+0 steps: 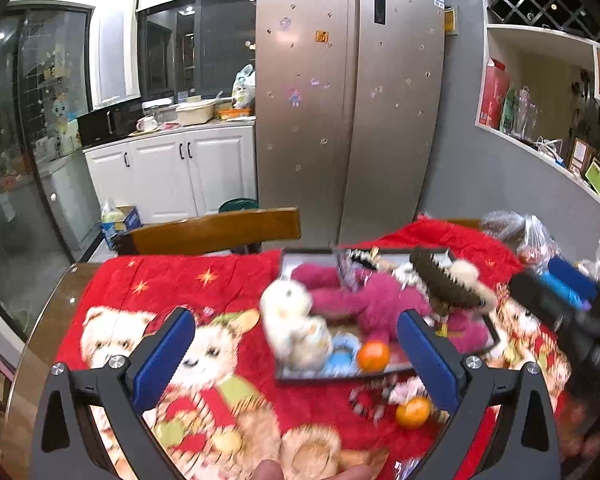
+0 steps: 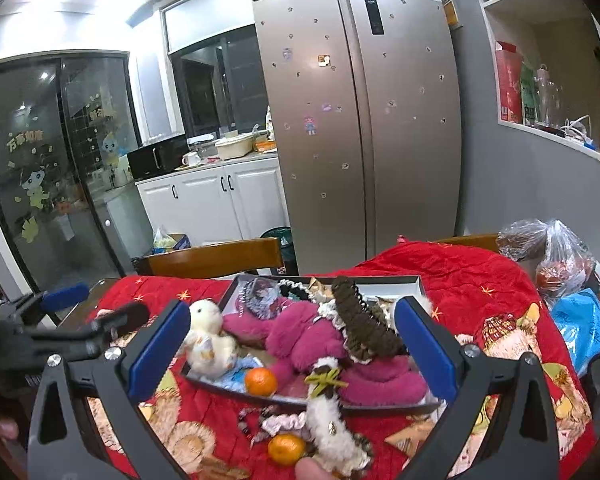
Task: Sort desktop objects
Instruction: 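Withdraw both open tools from the box back over the quilt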
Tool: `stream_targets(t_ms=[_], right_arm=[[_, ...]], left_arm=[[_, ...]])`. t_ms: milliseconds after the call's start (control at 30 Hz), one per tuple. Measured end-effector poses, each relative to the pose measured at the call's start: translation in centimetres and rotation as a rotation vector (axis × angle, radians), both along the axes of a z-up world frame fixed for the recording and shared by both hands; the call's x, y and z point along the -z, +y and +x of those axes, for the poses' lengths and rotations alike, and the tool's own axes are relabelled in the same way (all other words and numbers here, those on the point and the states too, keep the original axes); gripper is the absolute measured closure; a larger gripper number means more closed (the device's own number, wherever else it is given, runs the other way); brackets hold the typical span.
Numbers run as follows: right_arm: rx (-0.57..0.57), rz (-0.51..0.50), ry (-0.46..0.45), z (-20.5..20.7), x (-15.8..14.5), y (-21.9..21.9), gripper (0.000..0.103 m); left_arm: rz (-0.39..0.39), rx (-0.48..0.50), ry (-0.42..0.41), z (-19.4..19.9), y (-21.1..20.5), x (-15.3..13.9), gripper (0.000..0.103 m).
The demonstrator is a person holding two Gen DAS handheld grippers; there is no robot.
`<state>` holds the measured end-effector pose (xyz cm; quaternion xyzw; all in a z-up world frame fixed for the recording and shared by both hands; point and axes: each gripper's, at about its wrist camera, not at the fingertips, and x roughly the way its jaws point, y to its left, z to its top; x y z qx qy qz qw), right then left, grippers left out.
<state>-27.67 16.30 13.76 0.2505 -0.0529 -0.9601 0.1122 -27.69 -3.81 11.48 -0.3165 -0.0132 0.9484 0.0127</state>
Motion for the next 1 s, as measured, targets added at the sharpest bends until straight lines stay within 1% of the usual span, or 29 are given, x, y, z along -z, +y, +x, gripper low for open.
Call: stream_targets(t_ms=[100, 133, 267, 400, 467, 533, 600, 633, 733, 800, 833, 900, 1000], right_arm=[[0.023, -0.003, 0.0, 1.0, -0.6, 0.2, 0.0], [0.03, -0.003, 0.001, 1.5, -0.8, 0.2, 0.0], [0.028, -0.017, 0.003, 3.6, -1.7, 0.9, 0.0], [0.042, -0.006, 0.01, 5.6, -2.1, 1.6, 0.0], [0.041, -0.012, 0.007, 6.6, -2.0, 2.0, 0.0], [0.034, -0.017, 0.004, 7.6, -1.6, 2.5, 0.0], [-0.006, -0.031, -0.007, 8.7, -0.9, 2.7, 0.0], [-0.025, -0.029, -0.009, 9.5, -0.4, 2.8, 0.0], [-0.028, 0.005, 0.003, 11.5, 1.1, 2.9, 0.0], [-0.033, 0.019, 0.007, 13.0, 2.2, 3.0, 0.0], [-0.036, 0.01, 0.004, 13.4, 2.6, 3.1, 0.0], [-0.049, -0.037, -0.021, 14.4, 3.7, 3.7, 0.0], [-0.051, -0.065, -0.057, 15.3, 4.9, 4.1, 0.0]], left_arm=[[0.046, 0.012, -0.005, 2.1, -0.9, 0.3, 0.0], [0.05, 0.008, -0.007, 2.6, -1.1, 0.4, 0.0], [0.048, 0.012, -0.004, 4.5, -1.0, 0.5, 0.0], [0.009, 0.036, -0.006, 5.7, -0.1, 0.8, 0.0], [0.017, 0.051, -0.008, 6.6, 0.2, 1.1, 0.0], [0.035, 0.074, -0.016, 7.3, 0.5, 1.5, 0.0], [0.046, 0.098, -0.024, 8.4, 0.6, 2.2, 0.0], [0.047, 0.101, -0.025, 8.9, 0.6, 2.6, 0.0], [0.046, 0.097, -0.039, 10.7, 0.3, 4.1, 0.0], [0.059, 0.082, -0.068, 11.5, -0.2, 5.3, 0.0], [0.067, 0.079, -0.088, 11.7, -0.4, 5.7, 0.0], [0.092, 0.081, -0.141, 12.2, -0.9, 6.8, 0.0], [0.099, 0.075, -0.157, 13.0, -1.1, 7.6, 0.0]])
